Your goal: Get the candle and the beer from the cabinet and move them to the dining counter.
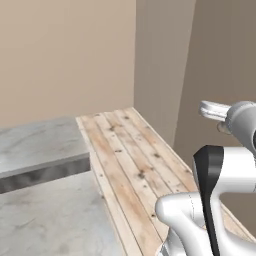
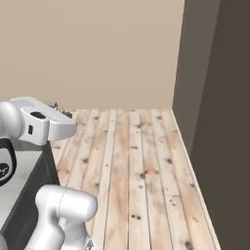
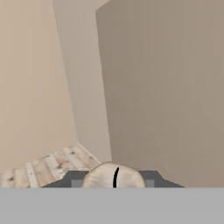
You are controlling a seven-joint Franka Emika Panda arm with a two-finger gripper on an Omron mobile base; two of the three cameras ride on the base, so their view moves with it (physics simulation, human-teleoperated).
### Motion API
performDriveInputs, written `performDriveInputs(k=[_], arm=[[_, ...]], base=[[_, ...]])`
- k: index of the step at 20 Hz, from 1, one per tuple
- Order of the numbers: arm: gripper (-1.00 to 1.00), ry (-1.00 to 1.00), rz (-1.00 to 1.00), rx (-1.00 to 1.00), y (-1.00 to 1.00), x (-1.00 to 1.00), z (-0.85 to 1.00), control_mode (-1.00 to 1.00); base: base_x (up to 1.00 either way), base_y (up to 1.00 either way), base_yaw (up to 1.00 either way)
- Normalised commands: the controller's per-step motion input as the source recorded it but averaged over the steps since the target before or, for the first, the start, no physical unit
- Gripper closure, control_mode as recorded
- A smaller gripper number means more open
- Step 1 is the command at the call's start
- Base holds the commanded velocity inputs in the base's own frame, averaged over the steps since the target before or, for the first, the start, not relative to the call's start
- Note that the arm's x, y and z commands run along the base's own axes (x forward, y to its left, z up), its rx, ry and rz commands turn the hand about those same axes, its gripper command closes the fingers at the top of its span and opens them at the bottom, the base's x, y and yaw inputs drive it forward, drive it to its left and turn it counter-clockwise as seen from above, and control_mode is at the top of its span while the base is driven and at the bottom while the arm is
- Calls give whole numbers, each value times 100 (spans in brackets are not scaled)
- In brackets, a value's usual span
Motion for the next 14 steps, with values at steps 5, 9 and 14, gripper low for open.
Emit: performDriveInputs(k=[5, 9, 14], arm=[[100, 0, 0, 0, 0, 0, 0, 100], [100, 0, 0, 0, 0, 0, 0, 100], [100, 0, 0, 0, 0, 0, 0, 100]], base=[[44, -27, 58], [42, -35, 56], [25, -65, 47]])
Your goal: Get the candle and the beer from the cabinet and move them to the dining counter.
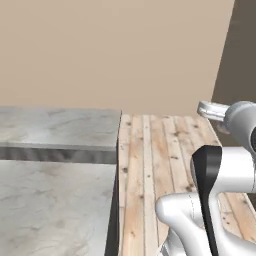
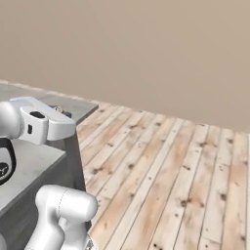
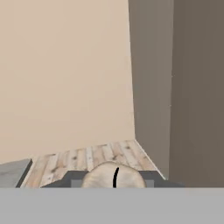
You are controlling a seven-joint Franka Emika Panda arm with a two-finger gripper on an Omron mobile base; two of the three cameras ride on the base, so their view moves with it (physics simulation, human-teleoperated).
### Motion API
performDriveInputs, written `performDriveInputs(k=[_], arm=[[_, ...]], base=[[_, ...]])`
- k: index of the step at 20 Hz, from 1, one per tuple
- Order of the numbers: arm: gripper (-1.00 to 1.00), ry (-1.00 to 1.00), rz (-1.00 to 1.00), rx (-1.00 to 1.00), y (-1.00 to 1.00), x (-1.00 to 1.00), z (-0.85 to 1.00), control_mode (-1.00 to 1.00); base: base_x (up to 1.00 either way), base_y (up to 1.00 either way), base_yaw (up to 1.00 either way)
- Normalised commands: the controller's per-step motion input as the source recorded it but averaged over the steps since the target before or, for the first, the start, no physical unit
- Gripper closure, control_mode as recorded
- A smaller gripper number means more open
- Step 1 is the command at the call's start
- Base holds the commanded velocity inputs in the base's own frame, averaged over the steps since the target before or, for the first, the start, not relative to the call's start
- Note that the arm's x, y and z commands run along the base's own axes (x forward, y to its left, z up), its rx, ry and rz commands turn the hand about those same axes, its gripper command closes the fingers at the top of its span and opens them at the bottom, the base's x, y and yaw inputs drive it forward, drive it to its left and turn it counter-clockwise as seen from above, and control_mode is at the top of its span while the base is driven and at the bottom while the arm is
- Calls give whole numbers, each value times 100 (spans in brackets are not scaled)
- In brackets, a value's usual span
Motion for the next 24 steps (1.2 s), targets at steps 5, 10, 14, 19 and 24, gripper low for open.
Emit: performDriveInputs(k=[5, 10, 14, 19, 24], arm=[[100, 0, 0, 0, 0, 0, 0, 100], [100, 0, 0, 0, 0, 0, 0, 100], [100, 0, 0, 0, 0, 0, 0, 100], [100, 0, 0, 0, 0, 0, 0, 100], [100, 0, 0, 0, 0, 0, 0, 100]], base=[[25, -72, 45], [37, -62, 47], [49, -53, 49], [46, -54, 49], [42, -55, 49]])
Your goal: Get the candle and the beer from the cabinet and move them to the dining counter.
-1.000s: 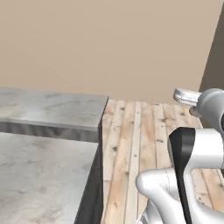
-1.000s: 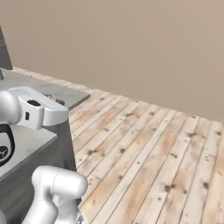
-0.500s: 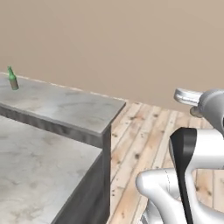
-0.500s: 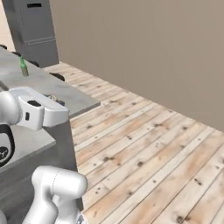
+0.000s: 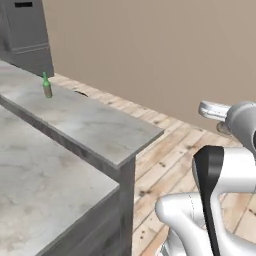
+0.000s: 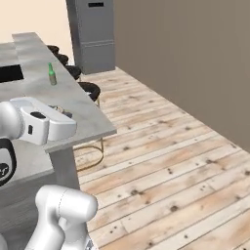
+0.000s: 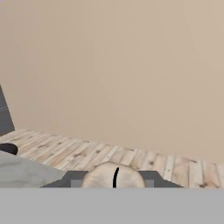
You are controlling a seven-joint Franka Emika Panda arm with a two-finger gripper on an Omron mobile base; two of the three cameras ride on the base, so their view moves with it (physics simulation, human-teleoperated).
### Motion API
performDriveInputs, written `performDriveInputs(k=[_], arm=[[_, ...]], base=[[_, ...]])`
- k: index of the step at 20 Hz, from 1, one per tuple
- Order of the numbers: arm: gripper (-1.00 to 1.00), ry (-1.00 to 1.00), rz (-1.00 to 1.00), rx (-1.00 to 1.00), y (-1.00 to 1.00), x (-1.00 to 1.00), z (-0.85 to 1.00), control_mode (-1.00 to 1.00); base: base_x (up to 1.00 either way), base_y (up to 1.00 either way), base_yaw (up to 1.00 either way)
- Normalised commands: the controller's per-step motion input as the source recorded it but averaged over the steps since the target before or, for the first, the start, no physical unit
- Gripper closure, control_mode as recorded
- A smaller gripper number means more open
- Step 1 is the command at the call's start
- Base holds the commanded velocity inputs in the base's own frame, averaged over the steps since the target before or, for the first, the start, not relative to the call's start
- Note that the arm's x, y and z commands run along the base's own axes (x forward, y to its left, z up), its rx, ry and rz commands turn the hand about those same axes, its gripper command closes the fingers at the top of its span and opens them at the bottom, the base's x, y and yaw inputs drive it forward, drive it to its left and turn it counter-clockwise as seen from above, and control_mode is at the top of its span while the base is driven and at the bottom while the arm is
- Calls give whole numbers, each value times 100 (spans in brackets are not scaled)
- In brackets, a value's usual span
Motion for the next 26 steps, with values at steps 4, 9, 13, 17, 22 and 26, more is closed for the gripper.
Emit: performDriveInputs(k=[4, 9, 13, 17, 22, 26], arm=[[100, 0, 0, 0, 0, 0, 0, 100], [100, 0, 0, 0, 0, 0, 0, 100], [100, 0, 0, 0, 0, 0, 0, 100], [100, 0, 0, 0, 0, 0, 0, 100], [100, 0, 0, 0, 0, 0, 0, 100], [100, 0, 0, 0, 0, 0, 0, 100]], base=[[42, -56, 49], [42, -58, 48], [39, -59, 48], [36, -59, 48], [36, -57, 49], [35, -57, 49]])
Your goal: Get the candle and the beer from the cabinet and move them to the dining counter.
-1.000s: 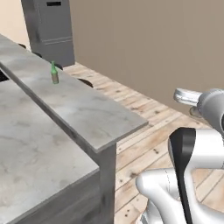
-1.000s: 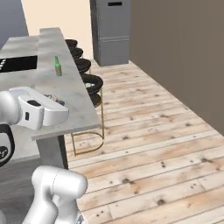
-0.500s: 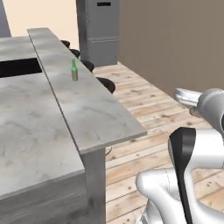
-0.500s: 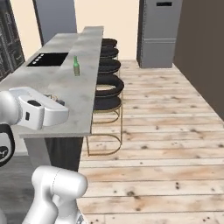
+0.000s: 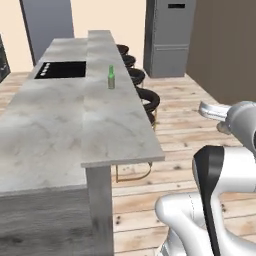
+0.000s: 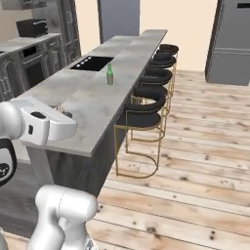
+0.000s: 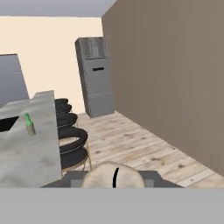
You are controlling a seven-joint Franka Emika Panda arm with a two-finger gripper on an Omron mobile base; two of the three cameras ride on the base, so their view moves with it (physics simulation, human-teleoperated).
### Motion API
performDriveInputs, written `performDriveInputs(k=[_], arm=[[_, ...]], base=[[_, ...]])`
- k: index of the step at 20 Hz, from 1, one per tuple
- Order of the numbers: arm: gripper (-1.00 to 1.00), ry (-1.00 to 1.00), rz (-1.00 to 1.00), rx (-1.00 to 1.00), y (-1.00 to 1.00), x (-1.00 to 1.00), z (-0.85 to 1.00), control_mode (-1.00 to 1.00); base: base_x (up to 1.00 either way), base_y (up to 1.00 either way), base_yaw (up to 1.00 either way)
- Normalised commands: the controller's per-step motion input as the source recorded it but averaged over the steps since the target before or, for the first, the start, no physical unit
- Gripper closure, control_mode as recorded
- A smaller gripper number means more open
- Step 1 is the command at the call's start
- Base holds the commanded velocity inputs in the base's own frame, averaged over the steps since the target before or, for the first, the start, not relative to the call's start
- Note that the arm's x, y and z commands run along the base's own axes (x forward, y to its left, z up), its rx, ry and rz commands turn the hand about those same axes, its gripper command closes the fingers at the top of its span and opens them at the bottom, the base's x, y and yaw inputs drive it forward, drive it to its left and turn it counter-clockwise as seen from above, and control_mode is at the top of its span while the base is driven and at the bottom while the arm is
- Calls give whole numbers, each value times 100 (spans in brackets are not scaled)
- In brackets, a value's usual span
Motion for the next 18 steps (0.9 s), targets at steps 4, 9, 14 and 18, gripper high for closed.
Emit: performDriveInputs(k=[4, 9, 14, 18], arm=[[100, 0, 0, 0, 0, 0, 0, 100], [100, 0, 0, 0, 0, 0, 0, 100], [100, 0, 0, 0, 0, 0, 0, 100], [100, 0, 0, 0, 0, 0, 0, 100]], base=[[33, -59, 48], [31, -63, 47], [29, -69, 45], [25, -76, 42]])
